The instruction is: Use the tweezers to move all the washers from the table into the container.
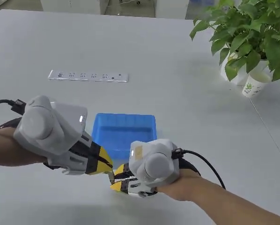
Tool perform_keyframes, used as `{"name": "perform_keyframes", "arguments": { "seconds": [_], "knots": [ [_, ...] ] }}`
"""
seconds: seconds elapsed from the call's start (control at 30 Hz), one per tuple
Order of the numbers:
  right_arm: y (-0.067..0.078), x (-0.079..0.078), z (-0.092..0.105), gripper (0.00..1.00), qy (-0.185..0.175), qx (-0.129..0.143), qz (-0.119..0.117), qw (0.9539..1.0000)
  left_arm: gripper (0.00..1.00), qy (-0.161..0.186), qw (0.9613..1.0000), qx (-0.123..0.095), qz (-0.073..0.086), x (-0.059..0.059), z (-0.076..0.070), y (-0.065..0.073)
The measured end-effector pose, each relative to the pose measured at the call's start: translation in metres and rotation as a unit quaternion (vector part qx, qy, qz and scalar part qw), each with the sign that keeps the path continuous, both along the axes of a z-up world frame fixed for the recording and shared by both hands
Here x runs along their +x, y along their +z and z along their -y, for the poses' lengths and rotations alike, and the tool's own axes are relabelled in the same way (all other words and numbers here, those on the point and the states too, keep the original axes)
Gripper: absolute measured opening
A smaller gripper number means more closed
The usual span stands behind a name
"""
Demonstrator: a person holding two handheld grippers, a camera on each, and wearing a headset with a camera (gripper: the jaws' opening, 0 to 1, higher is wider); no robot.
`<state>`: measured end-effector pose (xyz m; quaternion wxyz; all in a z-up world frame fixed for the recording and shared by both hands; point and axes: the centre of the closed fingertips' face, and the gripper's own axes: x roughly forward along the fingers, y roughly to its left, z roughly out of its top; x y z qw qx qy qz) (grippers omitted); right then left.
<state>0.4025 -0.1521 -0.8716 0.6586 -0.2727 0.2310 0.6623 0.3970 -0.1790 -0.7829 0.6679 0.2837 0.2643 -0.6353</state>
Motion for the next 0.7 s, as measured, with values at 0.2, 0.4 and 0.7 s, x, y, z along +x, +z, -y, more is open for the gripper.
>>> {"name": "perform_keyframes", "arguments": {
  "seconds": [0.2,0.4,0.7],
  "knots": [
    [-0.0015,-0.0011,-0.0019,0.13,0.002,0.0,-0.001,1.0,0.05,-0.001,1.0,0.003,-0.001,-0.0009,-0.0007,-0.0009],
    [-0.003,-0.0032,-0.0023,0.13,0.006,-0.002,-0.003,1.0,0.05,-0.004,1.0,0.006,-0.002,-0.0013,-0.0005,-0.0024],
    [-0.0032,-0.0023,-0.0025,0.13,0.007,-0.002,-0.003,1.0,0.05,-0.001,1.0,0.004,0.0,0.0013,-0.0003,-0.003]
  ]
}}
